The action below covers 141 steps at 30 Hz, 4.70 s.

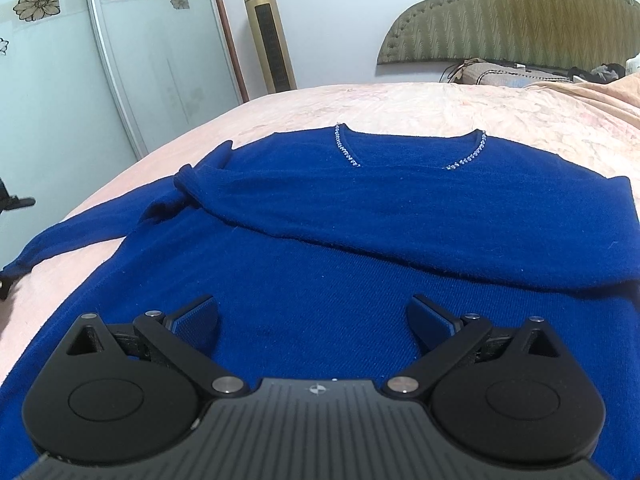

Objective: Fold small clothes
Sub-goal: 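Reach the left gripper to the other sleeve cuff and close on it, then fold the sleeve across the sweater body with the left gripper and release, then grasp the sweater side edge with the right gripper and lift it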

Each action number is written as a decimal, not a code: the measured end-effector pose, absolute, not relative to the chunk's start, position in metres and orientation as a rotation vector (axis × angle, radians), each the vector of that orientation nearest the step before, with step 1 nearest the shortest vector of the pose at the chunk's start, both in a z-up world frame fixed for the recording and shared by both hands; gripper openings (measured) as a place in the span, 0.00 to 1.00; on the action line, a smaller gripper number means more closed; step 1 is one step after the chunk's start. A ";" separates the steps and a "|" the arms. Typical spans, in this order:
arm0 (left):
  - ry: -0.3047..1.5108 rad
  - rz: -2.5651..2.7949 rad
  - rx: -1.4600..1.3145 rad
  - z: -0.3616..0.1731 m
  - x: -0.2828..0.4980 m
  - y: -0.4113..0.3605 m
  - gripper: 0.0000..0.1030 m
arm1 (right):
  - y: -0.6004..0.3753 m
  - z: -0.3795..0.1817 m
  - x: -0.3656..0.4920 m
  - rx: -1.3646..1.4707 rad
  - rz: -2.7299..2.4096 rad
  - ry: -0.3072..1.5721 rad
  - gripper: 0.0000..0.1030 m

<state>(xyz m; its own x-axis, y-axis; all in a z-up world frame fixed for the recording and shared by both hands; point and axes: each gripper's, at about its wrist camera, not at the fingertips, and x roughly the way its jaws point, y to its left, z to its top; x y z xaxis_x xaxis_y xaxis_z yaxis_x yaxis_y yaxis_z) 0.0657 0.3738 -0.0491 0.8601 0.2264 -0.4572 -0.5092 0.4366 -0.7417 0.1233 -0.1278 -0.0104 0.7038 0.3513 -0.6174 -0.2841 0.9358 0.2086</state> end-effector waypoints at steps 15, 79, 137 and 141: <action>0.451 0.524 -0.987 -0.049 0.083 0.372 0.08 | -0.128 -0.010 0.123 0.097 0.353 0.706 1.00; 0.657 -0.192 -0.096 0.018 0.166 0.033 0.94 | -0.239 0.026 0.139 0.143 0.076 0.570 0.99; 0.661 -0.006 -0.081 -0.041 0.139 0.084 1.00 | -0.293 0.000 0.186 0.304 -0.124 0.562 0.09; 0.662 -0.005 -0.079 -0.042 0.139 0.085 1.00 | -0.294 -0.004 0.187 0.304 -0.138 0.572 0.10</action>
<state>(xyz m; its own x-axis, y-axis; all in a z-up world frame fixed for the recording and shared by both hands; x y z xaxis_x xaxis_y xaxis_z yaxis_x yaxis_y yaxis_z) 0.1387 0.0853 -0.0420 0.7887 -0.0300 -0.6141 -0.0203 0.9970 -0.0748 0.1867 -0.2943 -0.0036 0.8330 -0.0441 -0.5515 0.2119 0.9463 0.2443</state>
